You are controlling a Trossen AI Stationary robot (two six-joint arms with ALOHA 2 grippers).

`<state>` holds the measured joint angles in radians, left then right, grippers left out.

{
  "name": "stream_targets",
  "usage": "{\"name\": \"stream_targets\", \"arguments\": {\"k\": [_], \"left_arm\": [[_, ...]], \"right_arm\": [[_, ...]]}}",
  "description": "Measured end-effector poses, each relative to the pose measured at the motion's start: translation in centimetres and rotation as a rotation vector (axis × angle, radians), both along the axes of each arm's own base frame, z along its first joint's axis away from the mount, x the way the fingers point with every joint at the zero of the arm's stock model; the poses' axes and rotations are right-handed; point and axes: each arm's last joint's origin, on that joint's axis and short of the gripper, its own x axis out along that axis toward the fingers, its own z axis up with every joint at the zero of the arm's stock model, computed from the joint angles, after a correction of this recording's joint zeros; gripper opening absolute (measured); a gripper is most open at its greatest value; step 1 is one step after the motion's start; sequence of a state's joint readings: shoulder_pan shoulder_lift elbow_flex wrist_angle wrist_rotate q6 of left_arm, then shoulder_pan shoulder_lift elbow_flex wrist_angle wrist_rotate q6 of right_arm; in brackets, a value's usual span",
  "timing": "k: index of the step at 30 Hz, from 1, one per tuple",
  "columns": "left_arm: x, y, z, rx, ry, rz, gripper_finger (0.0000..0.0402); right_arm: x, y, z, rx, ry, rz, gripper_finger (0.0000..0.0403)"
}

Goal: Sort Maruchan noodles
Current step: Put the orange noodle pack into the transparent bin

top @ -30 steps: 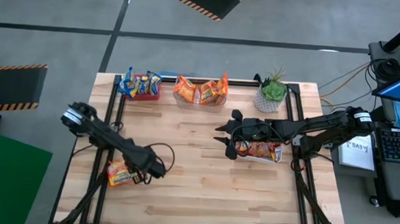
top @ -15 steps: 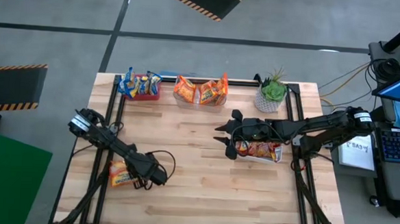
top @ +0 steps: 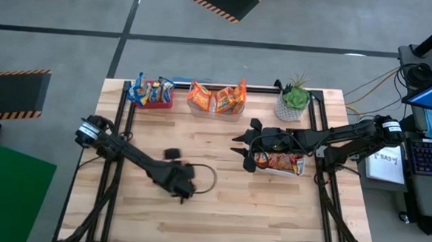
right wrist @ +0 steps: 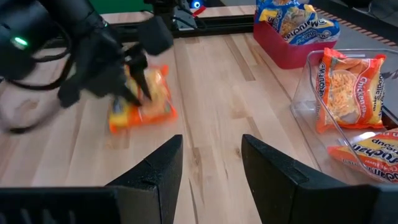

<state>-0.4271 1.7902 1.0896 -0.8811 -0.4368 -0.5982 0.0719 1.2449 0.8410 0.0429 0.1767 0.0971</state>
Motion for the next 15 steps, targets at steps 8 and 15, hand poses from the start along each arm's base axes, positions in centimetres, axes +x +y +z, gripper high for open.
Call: {"name": "stream_targets", "arguments": {"k": [8, 15], "left_arm": [[4.8, 0.6, 1.8, 0.115, -0.261, -0.392, 0.0075], [3.7, 2.2, 2.7, 0.162, -0.215, -0.397, 0.0075]], "right_arm": [[0.0, 0.0, 0.0, 0.009, -0.001, -0.004, 0.0153], [0.0, 0.0, 0.0, 0.005, -0.001, -0.011, 0.0153]]}}
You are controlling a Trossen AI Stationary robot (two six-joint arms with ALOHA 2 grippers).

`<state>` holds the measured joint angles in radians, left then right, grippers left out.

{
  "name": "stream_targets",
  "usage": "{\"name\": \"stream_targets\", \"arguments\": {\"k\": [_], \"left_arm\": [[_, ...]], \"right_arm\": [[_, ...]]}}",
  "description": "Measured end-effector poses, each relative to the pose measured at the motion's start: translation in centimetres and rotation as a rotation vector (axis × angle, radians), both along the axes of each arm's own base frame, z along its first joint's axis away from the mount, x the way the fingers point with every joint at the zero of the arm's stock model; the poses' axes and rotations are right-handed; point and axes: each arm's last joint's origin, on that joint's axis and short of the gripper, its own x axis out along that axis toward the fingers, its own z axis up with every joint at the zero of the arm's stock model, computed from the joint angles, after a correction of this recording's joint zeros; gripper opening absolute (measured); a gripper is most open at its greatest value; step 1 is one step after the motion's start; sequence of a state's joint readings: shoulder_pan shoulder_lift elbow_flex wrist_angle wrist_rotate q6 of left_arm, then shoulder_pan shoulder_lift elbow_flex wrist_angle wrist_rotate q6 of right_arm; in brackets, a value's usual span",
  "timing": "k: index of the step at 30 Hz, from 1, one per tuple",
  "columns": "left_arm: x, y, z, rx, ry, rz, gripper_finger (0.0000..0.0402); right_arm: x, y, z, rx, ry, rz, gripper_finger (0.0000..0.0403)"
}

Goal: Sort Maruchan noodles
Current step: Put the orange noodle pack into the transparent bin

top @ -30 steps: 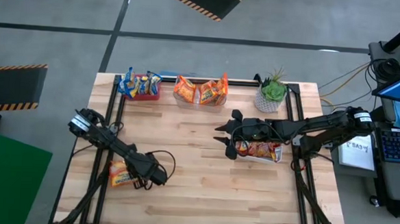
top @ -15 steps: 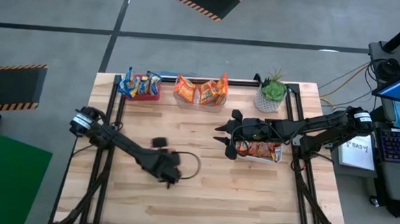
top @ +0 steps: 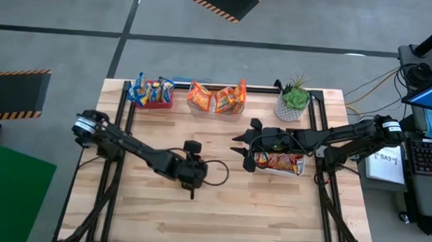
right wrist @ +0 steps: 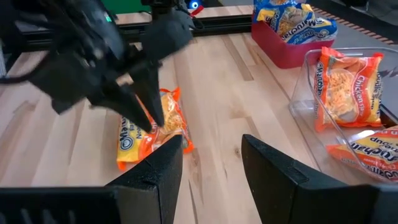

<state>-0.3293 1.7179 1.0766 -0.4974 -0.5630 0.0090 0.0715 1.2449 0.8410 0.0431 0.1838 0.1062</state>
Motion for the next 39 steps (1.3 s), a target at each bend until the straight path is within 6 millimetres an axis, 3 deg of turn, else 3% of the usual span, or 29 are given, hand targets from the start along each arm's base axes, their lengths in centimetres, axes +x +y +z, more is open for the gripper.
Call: {"name": "stream_targets", "arguments": {"k": [5, 10, 20, 27, 34, 39], "left_arm": [[-2.4, 0.5, 2.3, -0.041, -0.060, 0.012, 0.0075], [-5.2, 1.1, 3.8, -0.258, -0.162, 0.117, 0.0075], [-8.9, 2.2, 2.0, -0.666, -0.309, 0.645, 0.0080], [-9.4, 2.3, -0.4, -0.801, -0.353, 0.814, 0.0151], [-9.7, 2.3, -1.1, -0.871, -0.370, 0.924, 0.0236], [-9.7, 2.4, -1.8, -0.867, -0.405, 0.939, 0.0271]], "right_arm": [[0.0, 0.0, 0.0, -0.001, -0.001, -0.001, 0.0153], [0.0, 0.0, 0.1, -0.002, -0.007, -0.001, 0.0153], [0.0, 0.0, 0.0, -0.004, 0.004, 0.001, 0.0153], [-0.1, 0.0, -0.4, -0.015, 0.023, 0.005, 0.0153], [-0.3, 0.0, -0.7, -0.016, 0.045, 0.005, 0.0153], [-0.4, 0.0, -1.0, -0.016, 0.055, 0.005, 0.0153]]}}
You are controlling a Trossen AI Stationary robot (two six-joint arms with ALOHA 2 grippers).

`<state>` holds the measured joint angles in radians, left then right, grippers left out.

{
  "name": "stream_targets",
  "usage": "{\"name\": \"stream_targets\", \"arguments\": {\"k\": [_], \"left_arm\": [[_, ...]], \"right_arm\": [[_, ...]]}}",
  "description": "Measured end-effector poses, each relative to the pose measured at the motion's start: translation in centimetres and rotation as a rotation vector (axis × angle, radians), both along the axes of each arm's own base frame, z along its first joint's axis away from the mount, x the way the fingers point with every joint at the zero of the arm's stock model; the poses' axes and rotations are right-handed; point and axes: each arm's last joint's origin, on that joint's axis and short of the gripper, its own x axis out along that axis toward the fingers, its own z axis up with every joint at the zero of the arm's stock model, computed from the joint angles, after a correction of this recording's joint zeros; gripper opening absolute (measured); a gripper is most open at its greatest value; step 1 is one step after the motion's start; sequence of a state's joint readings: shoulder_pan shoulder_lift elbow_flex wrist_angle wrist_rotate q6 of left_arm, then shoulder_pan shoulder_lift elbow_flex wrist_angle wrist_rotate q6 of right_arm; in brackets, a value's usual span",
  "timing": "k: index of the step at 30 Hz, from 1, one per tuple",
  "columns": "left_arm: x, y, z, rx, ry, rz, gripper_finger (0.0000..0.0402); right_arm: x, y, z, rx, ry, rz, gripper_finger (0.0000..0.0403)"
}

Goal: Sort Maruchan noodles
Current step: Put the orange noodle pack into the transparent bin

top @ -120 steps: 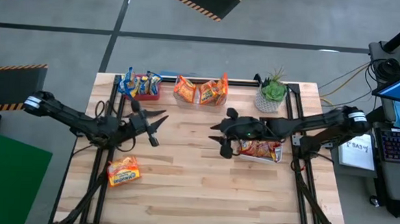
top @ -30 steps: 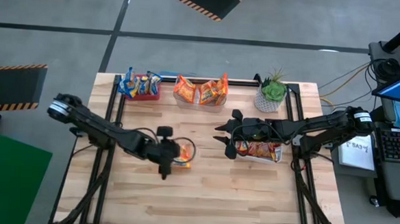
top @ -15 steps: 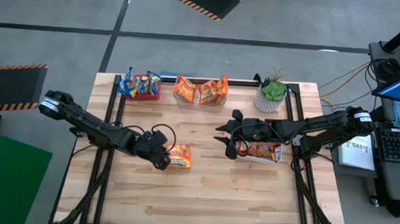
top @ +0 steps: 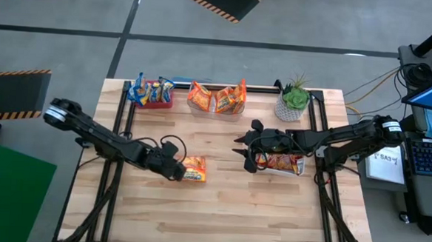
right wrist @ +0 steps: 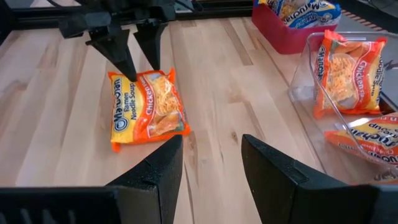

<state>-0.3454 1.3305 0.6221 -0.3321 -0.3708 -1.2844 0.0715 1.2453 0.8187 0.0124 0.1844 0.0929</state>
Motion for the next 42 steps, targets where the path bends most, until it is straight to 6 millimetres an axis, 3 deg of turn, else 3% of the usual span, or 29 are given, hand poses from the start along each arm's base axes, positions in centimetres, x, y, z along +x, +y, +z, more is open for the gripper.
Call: {"name": "stream_targets", "arguments": {"k": [12, 19, 33, 42], "left_arm": [[1.6, -0.5, -2.9, 0.024, 0.032, 0.016, 0.0271], [2.6, -1.0, -3.4, 0.061, 0.057, -0.020, 0.0221], [4.0, -1.6, -1.4, 0.137, 0.033, -0.171, 0.0011], [5.2, -1.2, 2.5, 0.379, -0.010, -0.271, 0.0001]], "right_arm": [[-0.1, 0.0, -0.4, 0.003, -0.005, -0.002, 0.0153], [-0.1, 0.0, -0.4, 0.004, -0.012, -0.002, 0.0153], [-0.1, 0.0, -0.4, 0.001, -0.012, 0.000, 0.0153], [-0.6, 0.0, 0.6, -0.064, -0.037, 0.034, 0.0153]]}}
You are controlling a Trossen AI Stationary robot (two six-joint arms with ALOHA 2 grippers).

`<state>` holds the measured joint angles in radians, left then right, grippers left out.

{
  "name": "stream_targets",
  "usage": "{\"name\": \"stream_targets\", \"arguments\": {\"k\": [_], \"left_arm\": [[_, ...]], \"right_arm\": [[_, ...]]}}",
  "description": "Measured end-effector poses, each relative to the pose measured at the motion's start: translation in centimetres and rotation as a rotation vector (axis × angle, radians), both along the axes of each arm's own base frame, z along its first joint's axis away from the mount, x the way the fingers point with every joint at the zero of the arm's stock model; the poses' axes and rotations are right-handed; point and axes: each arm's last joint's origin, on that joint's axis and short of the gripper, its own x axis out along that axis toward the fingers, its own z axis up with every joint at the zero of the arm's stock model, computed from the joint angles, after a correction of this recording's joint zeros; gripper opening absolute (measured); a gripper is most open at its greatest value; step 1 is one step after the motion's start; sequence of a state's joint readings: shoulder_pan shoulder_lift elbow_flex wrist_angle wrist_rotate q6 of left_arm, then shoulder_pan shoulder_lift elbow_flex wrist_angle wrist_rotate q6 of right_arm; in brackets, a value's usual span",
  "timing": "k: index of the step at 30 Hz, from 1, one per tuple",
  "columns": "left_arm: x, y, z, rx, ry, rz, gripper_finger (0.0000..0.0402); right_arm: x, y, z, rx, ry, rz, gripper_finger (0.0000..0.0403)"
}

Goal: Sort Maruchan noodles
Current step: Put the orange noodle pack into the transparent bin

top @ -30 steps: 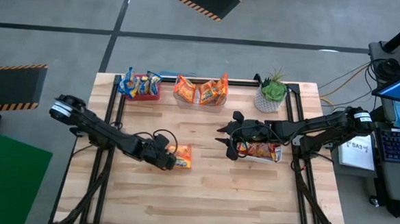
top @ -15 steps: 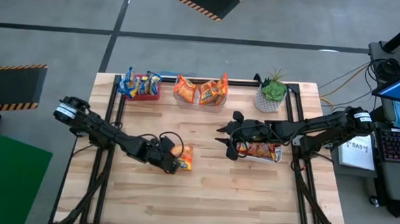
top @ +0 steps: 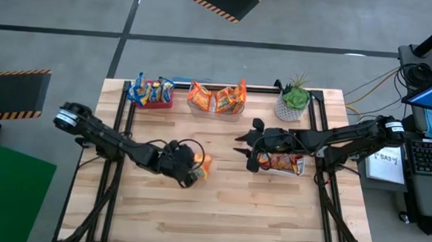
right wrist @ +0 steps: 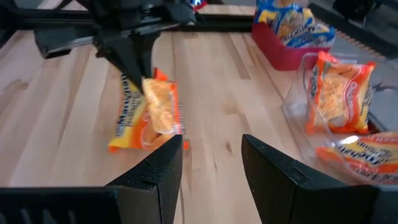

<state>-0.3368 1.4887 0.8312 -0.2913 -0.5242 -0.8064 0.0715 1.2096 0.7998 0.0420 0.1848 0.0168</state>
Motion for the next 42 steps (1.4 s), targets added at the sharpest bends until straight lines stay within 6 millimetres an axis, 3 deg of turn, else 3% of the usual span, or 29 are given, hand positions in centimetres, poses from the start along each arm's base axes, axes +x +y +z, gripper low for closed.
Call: {"name": "stream_targets", "arguments": {"k": [5, 10, 18, 23, 28, 42], "left_arm": [[1.5, 1.7, 3.5, 0.171, -0.046, -0.052, 0.0000], [3.2, 4.8, 7.2, 0.354, -0.036, -0.107, 0.0000], [4.0, 13.7, 11.6, 0.577, 0.057, -0.012, 0.0000], [2.9, 18.9, 11.5, 0.539, 0.082, 0.043, 0.0000], [2.1, 22.3, 10.4, 0.455, 0.080, 0.074, 0.0000], [3.8, 25.2, 6.8, 0.428, 0.126, 0.102, 0.0000]], "right_arm": [[-0.9, -0.1, 1.1, -0.021, -0.026, 0.011, 0.0153], [-1.5, -0.1, 1.2, -0.011, -0.016, 0.006, 0.0153], [-1.5, -0.1, 0.7, -0.009, 0.004, 0.005, 0.0153], [-1.5, -0.1, 0.7, -0.016, 0.003, 0.008, 0.0153], [-1.5, -0.1, 0.7, -0.016, 0.003, 0.008, 0.0153], [-1.5, -0.1, 0.6, -0.008, 0.004, 0.004, 0.0153]]}}
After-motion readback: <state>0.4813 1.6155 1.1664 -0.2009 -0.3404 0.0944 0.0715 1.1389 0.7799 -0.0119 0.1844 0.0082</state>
